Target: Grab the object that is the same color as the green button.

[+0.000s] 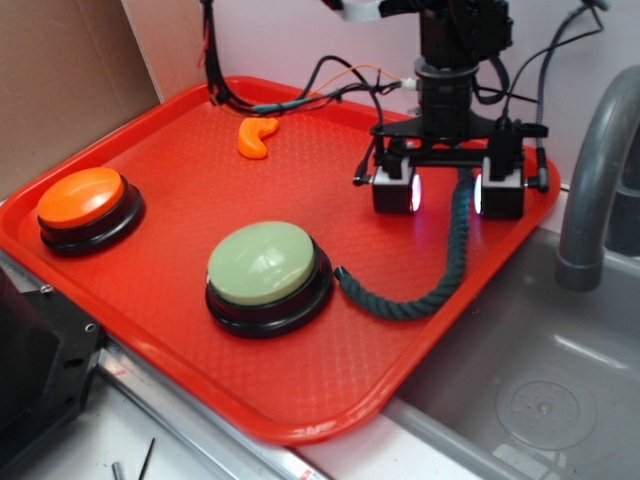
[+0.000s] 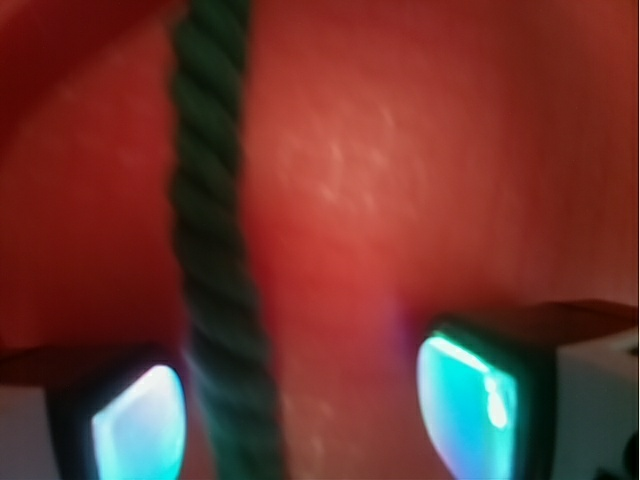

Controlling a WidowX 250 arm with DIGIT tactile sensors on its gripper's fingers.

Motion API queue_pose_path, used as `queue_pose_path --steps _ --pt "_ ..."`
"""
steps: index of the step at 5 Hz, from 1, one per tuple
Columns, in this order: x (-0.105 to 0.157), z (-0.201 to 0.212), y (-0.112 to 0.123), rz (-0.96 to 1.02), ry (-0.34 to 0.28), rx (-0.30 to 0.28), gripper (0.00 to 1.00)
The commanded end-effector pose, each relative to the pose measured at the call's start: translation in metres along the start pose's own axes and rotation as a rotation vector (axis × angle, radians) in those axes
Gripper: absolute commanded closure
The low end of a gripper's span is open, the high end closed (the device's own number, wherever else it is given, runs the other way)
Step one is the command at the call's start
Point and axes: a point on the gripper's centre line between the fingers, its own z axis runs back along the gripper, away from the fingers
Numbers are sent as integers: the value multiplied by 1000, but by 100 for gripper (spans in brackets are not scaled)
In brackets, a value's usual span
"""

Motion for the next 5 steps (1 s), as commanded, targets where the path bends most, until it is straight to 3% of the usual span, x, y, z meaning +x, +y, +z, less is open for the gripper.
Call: queue_pose_path --steps 1,2,3,4,5 --pt "1 3 -10 15 -40 14 100" --pt "1 9 -8 7 -28 54 100" --pt "1 41 0 -148 -19 28 100" --pt "-7 75 26 -273 24 13 100" --pt "-17 116 67 -312 39 -36 100"
